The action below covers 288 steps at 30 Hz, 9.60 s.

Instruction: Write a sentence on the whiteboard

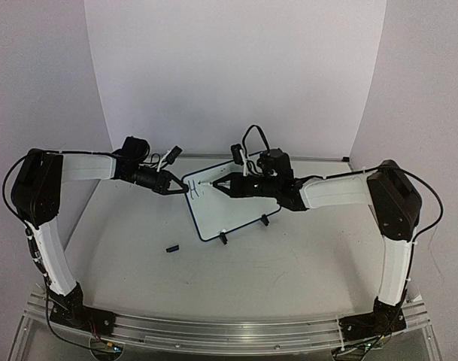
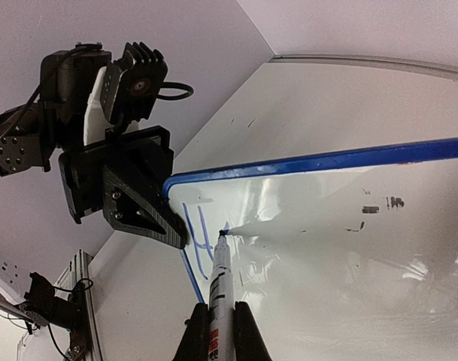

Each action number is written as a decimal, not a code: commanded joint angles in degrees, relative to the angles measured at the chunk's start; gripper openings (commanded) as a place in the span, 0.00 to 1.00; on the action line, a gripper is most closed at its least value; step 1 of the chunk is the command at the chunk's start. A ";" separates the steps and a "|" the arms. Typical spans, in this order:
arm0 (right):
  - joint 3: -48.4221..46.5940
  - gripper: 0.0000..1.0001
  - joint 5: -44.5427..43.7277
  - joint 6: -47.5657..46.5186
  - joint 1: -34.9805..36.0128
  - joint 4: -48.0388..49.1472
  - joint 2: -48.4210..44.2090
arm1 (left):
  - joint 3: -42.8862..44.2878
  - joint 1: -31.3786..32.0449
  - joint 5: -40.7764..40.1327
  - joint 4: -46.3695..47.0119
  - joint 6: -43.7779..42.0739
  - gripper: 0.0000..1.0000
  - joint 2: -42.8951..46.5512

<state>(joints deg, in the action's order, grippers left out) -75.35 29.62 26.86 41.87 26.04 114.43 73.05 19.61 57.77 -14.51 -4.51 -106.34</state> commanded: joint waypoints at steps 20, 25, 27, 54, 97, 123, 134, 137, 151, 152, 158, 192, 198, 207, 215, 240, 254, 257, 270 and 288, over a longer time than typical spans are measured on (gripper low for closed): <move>3.38 0.00 -3.07 -1.78 -0.21 -1.08 -2.76 | 1.43 0.54 -2.33 -2.37 -2.72 0.00 1.49; 2.48 0.00 -3.59 -1.98 -0.21 -1.09 -3.36 | 1.49 0.52 -2.36 -2.45 -2.74 0.00 1.58; 1.99 0.00 -3.60 -1.99 -0.21 -1.09 -3.31 | 1.50 0.55 -2.37 -2.53 -2.74 0.00 1.61; -1.07 0.00 -2.90 -1.04 -0.18 0.06 -0.82 | 1.59 0.88 -2.54 -2.89 -3.07 0.00 1.58; 7.14 0.00 -3.87 -2.20 -0.21 0.97 -11.78 | 1.70 0.96 -2.84 -3.22 -3.43 0.00 1.58; 5.28 0.00 3.04 -5.15 -1.16 1.09 -8.29 | 1.85 1.31 -4.26 -4.05 -4.11 0.00 2.02; 3.28 0.00 0.94 -5.06 -1.17 0.99 -5.41 | 1.93 1.49 -4.69 -4.19 -4.22 0.00 1.55; 2.56 0.00 0.69 -5.28 -1.17 0.82 -4.84 | 1.97 1.50 -4.78 -4.28 -4.30 0.00 1.37; -0.58 0.00 -2.19 -5.48 -1.16 -1.65 -1.83 | 2.06 1.52 -4.90 -4.30 -4.40 0.00 1.14; -0.63 0.00 -2.51 -5.43 -1.16 -1.78 -1.70 | 2.10 1.57 -4.86 -4.37 -4.39 0.00 1.15; 0.80 0.00 -2.80 -5.52 -1.17 -2.45 -2.07 | 2.10 1.58 -4.84 -4.38 -4.53 0.00 1.31; 3.08 0.00 -1.02 -2.97 -1.16 3.05 -4.56 | 2.01 1.66 -5.15 -4.56 -4.69 0.00 1.76; 1.66 0.00 -0.66 -3.04 -1.12 2.65 -3.12 | 2.02 1.74 -5.24 -4.51 -4.71 0.00 1.76; 1.12 0.00 -3.57 -2.72 -1.17 1.86 -2.01 | 2.10 1.75 -5.30 -4.65 -4.87 0.00 1.76; 3.80 0.00 -8.38 -2.75 -1.14 1.77 -3.87 | 2.10 1.84 -5.38 -4.70 -4.89 0.00 1.93; 4.15 0.00 -1.93 -4.27 -0.92 0.00 -3.34 | 2.10 2.11 -5.43 -4.81 -5.01 0.00 1.93; 4.36 0.00 -1.44 -4.07 -0.56 1.08 -6.68 | 2.12 2.10 -5.54 -4.91 -5.00 0.00 1.93; 5.11 0.00 -3.07 -4.54 -0.56 1.25 -8.77 | 2.22 2.16 -5.50 -4.91 -5.04 0.00 1.93; 4.25 0.00 -5.91 -4.28 -1.01 0.15 -6.30 | 2.20 2.28 -5.67 -5.16 -5.26 0.00 2.05; 4.06 0.00 -7.03 -4.77 -1.40 -1.70 -4.96 | 2.25 2.45 -5.91 -5.38 -5.49 0.00 2.17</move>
<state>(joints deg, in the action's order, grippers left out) -70.52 24.43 22.72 40.80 24.62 109.34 73.93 20.96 55.25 -17.63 -7.22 -105.38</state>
